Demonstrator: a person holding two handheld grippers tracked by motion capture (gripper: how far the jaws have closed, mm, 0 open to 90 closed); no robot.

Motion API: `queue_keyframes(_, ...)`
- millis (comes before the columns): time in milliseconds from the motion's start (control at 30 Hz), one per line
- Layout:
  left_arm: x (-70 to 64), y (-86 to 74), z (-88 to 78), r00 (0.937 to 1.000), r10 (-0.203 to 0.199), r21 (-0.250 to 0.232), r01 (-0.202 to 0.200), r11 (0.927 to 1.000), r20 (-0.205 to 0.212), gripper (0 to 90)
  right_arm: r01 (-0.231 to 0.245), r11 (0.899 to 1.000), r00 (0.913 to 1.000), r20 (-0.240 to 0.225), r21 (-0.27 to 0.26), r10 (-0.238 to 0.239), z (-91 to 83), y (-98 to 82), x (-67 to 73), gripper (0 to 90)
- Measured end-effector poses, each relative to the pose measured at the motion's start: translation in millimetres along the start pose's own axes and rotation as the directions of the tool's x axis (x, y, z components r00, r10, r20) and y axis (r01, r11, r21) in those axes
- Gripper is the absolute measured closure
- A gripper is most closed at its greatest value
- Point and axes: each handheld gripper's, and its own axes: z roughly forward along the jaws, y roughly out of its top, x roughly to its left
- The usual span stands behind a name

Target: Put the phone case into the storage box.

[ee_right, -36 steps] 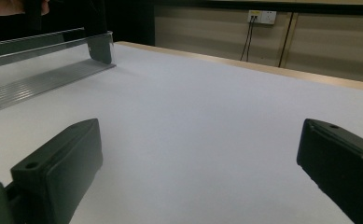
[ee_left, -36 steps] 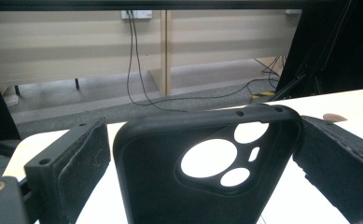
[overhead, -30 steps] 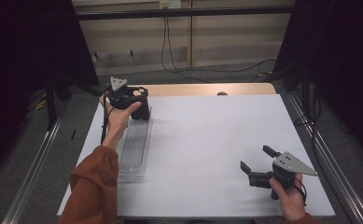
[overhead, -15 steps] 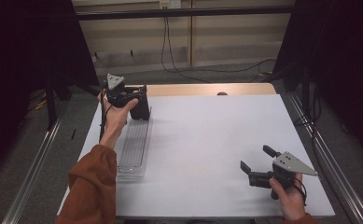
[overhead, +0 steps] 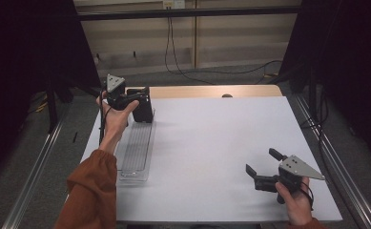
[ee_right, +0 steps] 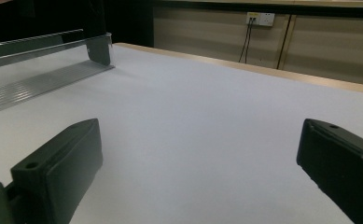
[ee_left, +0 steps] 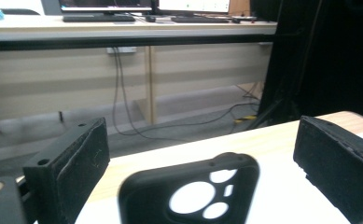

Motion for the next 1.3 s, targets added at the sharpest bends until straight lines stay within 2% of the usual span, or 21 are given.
queue_keyframes(67, -0.7, 0.3, -1.5, 0.9999, -0.004, 0.008, 0.004, 1.0, 0.012, 3.7, 0.0, 1.0, 1.0, -0.001, 0.0, 0.0, -0.1, 0.0, 0.1, 0.0)
queue_keyframes(167, -2.7, -2.1, -2.5, 0.9998, 0.009, 0.021, -0.009, 0.9997, 0.018, 4.1, 0.0, 1.0, 1.0, -0.001, -0.001, 0.0, -0.1, -0.5, -0.1, 0.0)
queue_keyframes(333, 1.1, -2.4, -5.6, 0.9993, -0.016, 0.017, 0.015, 0.9997, 0.033, 5.2, -0.003, 1.0, 1.0, 0.001, 0.002, 0.003, -0.7, -1.4, -0.8, 0.0)
queue_keyframes(400, 3.4, -2.2, -7.8, 0.9977, -0.044, 0.008, 0.044, 0.999, 0.051, 5.3, -0.001, 1.0, 1.0, 0.002, 0.001, 0.001, -1.3, -1.5, -1.4, 0.0)
queue_keyframes(467, 4.1, -2.5, -10.4, 0.9985, -0.03, 0.004, 0.03, 0.9995, 0.045, 5.3, -0.003, 1.0, 1.0, 0.003, 0.0, 0.003, -1.4, -1.9, -1.8, 0.0)
queue_keyframes(567, 5.5, -3.5, -15.7, 0.998, -0.039, -0.004, 0.039, 0.9992, 0.049, 5.0, -0.002, 1.0, 1.0, 0.004, 0.002, 0.002, -2.2, -2.2, -1.8, 0.0)
queue_keyframes(700, 3.8, -6.0, -23.2, 0.9984, 0.006, -0.005, -0.006, 1.0, 0.056, 4.0, -0.005, 1.0, 1.0, 0.005, 0.001, 0.005, -2.6, -2.1, -1.7, 0.0)
queue_keyframes(800, 3.5, -6.1, -30.0, 0.9977, 0.004, -0.039, -0.002, 0.9992, 0.067, 2.8, -0.003, 1.0, 1.0, 0.006, 0.003, 0.003, -2.2, -2.4, -2.4, 0.0)
queue_keyframes(867, 4.5, -5.8, -34.0, 0.9982, 0.004, -0.042, -0.002, 0.9991, 0.059, 2.2, -0.004, 1.0, 1.0, 0.008, 0.003, 0.004, -2.2, -2.4, -2.4, 0.0)
queue_keyframes(1033, 4.9, -8.0, -43.6, 0.9973, -0.012, -0.058, 0.016, 0.9982, 0.072, 1.7, -0.002, 1.0, 1.0, 0.01, 0.003, 0.002, -2.3, -2.3, -2.6, 0.0)
queue_keyframes(1133, 2.5, -10.6, -48.1, 0.9968, -0.002, -0.07, 0.008, 0.9975, 0.08, 1.6, -0.002, 1.0, 0.9999, 0.011, 0.001, 0.002, -2.1, -1.9, -2.3, 0.0)
queue_keyframes(1233, 0.5, -14.1, -51.6, 0.9951, -0.007, -0.068, 0.013, 0.9976, 0.099, 1.6, 0.001, 1.0, 0.9999, 0.01, 0.003, -0.001, -2.4, -1.8, -1.5, 0.0)
queue_keyframes(1300, 0.5, -15.9, -53.4, 0.9939, 0.017, -0.051, -0.011, 0.9986, 0.109, 1.6, 0.003, 1.0, 0.9999, 0.013, 0.002, -0.003, -2.5, -1.8, -1.7, 0.0)
